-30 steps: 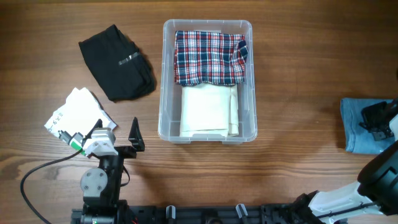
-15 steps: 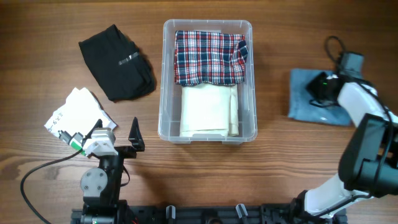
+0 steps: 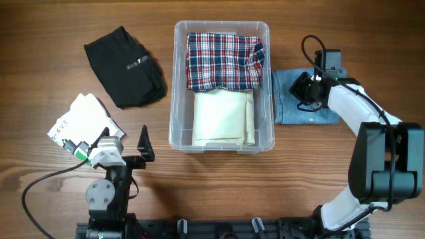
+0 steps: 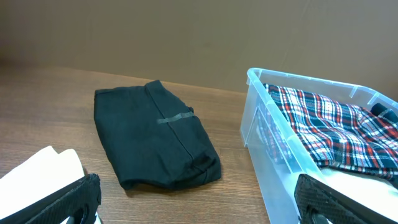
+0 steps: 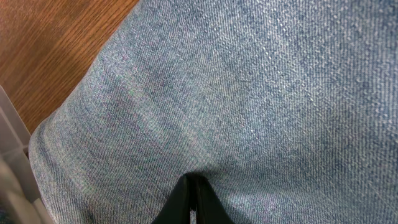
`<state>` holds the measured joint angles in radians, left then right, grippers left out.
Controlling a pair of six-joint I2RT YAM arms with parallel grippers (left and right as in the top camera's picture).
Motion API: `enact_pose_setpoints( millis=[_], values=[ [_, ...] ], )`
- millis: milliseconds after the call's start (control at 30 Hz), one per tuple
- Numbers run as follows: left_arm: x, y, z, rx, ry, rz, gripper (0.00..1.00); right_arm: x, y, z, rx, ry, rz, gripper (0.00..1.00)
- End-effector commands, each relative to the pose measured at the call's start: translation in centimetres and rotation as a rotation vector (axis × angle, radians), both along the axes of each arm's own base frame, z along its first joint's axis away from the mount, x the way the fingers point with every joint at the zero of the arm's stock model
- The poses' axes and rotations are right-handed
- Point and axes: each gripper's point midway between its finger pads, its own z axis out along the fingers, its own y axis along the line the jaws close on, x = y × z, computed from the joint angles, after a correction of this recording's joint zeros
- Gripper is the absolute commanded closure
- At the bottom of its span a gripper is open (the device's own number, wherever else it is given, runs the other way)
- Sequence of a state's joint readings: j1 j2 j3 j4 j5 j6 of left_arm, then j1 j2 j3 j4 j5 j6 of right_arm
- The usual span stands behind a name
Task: Pack container
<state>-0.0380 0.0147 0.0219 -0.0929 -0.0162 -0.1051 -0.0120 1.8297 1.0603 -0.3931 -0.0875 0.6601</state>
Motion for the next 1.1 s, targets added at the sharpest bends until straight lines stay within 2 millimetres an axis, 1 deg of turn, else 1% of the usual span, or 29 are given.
enact_pose_setpoints(
  millis=[0, 67, 100, 167, 200, 267, 300, 333, 400, 433, 467, 533, 567, 633, 667, 700, 767, 867, 900, 967, 1067],
  values=[
    [0.0, 0.0, -0.1, 0.022, -0.004, -0.004, 0.0, -3.4, 2.4, -3.7, 0.058, 0.129, 0.107, 0.96],
    [0.0, 0.0, -0.1, 0.022, -0.004, -0.005, 0.0, -3.1, 2.4, -2.7, 0.047, 0.101, 0.135, 0.96],
    [0.0, 0.0, -0.1, 0.022, -0.004, -0.005, 0.0, -2.9, 2.4, -1.9, 0.04, 0.077, 0.151, 0.96],
    [0.0, 0.0, -0.1, 0.022, -0.004, -0.005, 0.0, -2.2, 2.3, 0.5, 0.021, 0.011, 0.185, 0.96],
    [0.0, 0.0, -0.1, 0.022, -0.004, -0.005, 0.0, -1.9, 2.3, 1.9, 0.011, -0.03, 0.2, 0.96],
    [0.0, 0.0, -0.1, 0.022, -0.004, -0.005, 0.0, -1.6, 1.6, 4.0, -0.011, -0.084, 0.19, 0.95],
    [0.0, 0.0, -0.1, 0.022, -0.004, -0.005, 0.0, -1.4, 0.6, 5.5, -0.048, -0.123, 0.182, 0.94],
    [0.0, 0.0, -0.1, 0.022, -0.004, -0.005, 0.0, -1.5, -0.8, 6.6, -0.086, -0.143, 0.149, 0.91],
    [0.0, 0.0, -0.1, 0.022, -0.004, -0.005, 0.0, -1.9, -4.5, 8.4, -0.163, -0.168, 0.064, 0.83],
    [0.0, 0.0, -0.1, 0.022, -0.004, -0.005, 0.0, -2.2, -6.1, 8.9, -0.182, -0.175, 0.046, 0.81],
    [0.0, 0.0, -0.1, 0.022, -0.004, -0.005, 0.0, -2.5, -7.8, 9.1, -0.189, -0.175, 0.007, 0.77],
    [0.0, 0.0, -0.1, 0.022, -0.004, -0.005, 0.0, -3.3, -10.9, 9.1, -0.171, -0.172, -0.064, 0.7],
    [0.0, 0.0, -0.1, 0.022, -0.004, -0.005, 0.0, -3.7, -12.5, 9.0, -0.147, -0.178, -0.089, 0.63],
    [0.0, 0.0, -0.1, 0.022, -0.004, -0.005, 0.0, -4.3, -14.7, 9.1, -0.136, -0.187, -0.13, 0.44],
    [0.0, 0.0, -0.1, 0.022, -0.004, -0.005, 0.0, -4.7, -16.3, 9.1, -0.152, -0.191, -0.155, 0.11],
    [0.0, 0.0, -0.1, 0.022, -0.004, -0.005, 0.0, -4.9, -17.3, 9.1, -0.173, -0.195, -0.149, 0.0],
    [0.0, 0.0, -0.1, 0.022, -0.004, -0.005, 0.0, -4.7, -17.8, 8.7, -0.193, -0.193, -0.126, 0.0],
    [0.0, 0.0, -0.1, 0.022, -0.004, -0.005, 0.0, -4.7, -17.8, 7.6, -0.186, -0.168, -0.116, 0.0],
    [0.0, 0.0, -0.1, 0.022, -0.004, -0.005, 0.0, -4.7, -17.8, 6.9, -0.179, -0.153, -0.114, 0.0],
    [0.0, 0.0, -0.1, 0.022, -0.004, -0.005, 0.0, -4.5, -17.5, 5.8, -0.149, -0.14, -0.101, 0.0],
    [0.0, 0.0, -0.1, 0.022, -0.004, -0.005, 0.0, -4.3, -16.1, 3.0, -0.061, -0.104, -0.044, 0.0]
  ],
)
